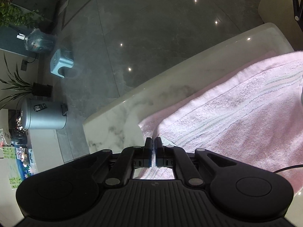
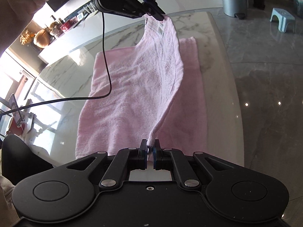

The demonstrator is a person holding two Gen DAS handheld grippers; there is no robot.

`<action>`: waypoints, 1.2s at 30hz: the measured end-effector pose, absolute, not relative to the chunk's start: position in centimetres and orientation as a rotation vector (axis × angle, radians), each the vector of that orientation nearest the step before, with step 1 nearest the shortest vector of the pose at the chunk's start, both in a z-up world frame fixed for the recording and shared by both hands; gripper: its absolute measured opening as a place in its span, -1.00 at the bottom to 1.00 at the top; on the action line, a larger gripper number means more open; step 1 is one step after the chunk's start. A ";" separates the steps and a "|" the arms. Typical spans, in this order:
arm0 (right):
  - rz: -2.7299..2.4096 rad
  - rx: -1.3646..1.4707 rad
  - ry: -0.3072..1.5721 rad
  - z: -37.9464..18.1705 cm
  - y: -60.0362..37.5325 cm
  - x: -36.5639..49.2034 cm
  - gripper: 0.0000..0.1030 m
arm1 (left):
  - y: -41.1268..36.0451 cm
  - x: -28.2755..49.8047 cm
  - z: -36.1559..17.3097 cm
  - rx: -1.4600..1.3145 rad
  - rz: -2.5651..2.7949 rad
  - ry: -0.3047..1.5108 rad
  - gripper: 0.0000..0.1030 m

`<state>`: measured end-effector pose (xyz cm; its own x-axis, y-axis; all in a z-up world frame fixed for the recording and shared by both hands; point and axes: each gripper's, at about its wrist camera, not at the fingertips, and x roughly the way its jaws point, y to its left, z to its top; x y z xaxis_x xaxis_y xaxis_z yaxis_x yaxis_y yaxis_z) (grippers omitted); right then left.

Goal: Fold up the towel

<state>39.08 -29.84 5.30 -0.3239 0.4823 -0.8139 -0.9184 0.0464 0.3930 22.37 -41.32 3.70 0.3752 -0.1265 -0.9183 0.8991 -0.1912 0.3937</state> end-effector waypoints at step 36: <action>1.291 -0.792 1.047 3.2 -29.7 41.3 -0.60 | -41.4 23.7 0.1 1.340 -0.982 0.587 -0.42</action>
